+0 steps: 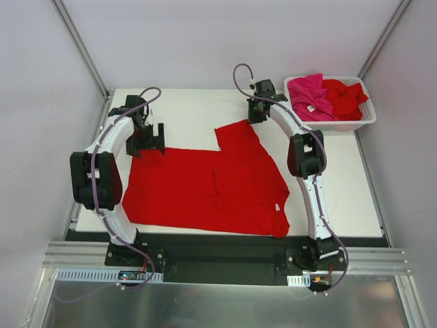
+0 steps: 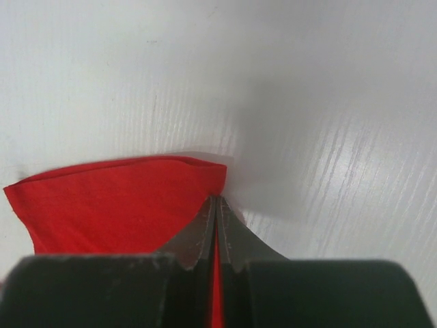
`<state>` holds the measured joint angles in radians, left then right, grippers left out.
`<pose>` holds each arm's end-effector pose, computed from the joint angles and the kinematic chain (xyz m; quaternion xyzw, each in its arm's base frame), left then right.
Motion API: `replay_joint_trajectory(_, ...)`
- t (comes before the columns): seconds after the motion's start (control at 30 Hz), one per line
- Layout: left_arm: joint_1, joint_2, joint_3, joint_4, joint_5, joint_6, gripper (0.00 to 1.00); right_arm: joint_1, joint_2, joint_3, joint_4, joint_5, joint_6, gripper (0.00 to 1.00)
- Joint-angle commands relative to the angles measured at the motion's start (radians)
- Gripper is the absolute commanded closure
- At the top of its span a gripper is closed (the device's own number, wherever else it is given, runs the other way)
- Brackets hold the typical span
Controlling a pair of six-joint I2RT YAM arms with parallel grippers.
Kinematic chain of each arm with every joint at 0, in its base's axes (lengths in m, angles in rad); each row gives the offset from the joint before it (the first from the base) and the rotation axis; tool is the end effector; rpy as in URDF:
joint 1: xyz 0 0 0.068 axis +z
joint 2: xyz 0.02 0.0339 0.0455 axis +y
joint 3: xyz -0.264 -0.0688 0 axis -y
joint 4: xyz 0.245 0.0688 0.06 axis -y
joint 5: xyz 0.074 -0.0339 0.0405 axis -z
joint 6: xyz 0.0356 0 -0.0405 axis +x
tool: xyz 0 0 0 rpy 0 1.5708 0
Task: Fold and stack the t-shirts
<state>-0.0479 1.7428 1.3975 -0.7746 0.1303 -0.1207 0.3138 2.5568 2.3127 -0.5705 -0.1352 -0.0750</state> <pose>0.3630 -0.0220 0.2488 -0.0209 0.9725 -0.0820 0.2169 0.5382 0.1797 0.1788 -0.2036 0.9050 0.1062 0.3582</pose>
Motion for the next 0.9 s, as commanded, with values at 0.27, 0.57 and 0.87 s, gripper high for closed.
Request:
replay_joint_trajectory(0.27, 0.082, 0.254, 0.228, -0.018, -0.151, 0.046, 0.01, -0.004, -0.072, 0.001, -0.008, -0.004, -0.005, 0.99)
replay_joint_trajectory(0.57, 0.174, 0.350, 0.339, -0.018, -0.095, 0.101, 0.01, -0.004, -0.096, -0.030, -0.008, -0.015, -0.008, 0.99)
replay_joint_trajectory(0.87, 0.249, 0.371, 0.376, -0.006, 0.024, 0.234, 0.04, -0.004, -0.102, -0.039, -0.008, -0.026, -0.011, 0.99)
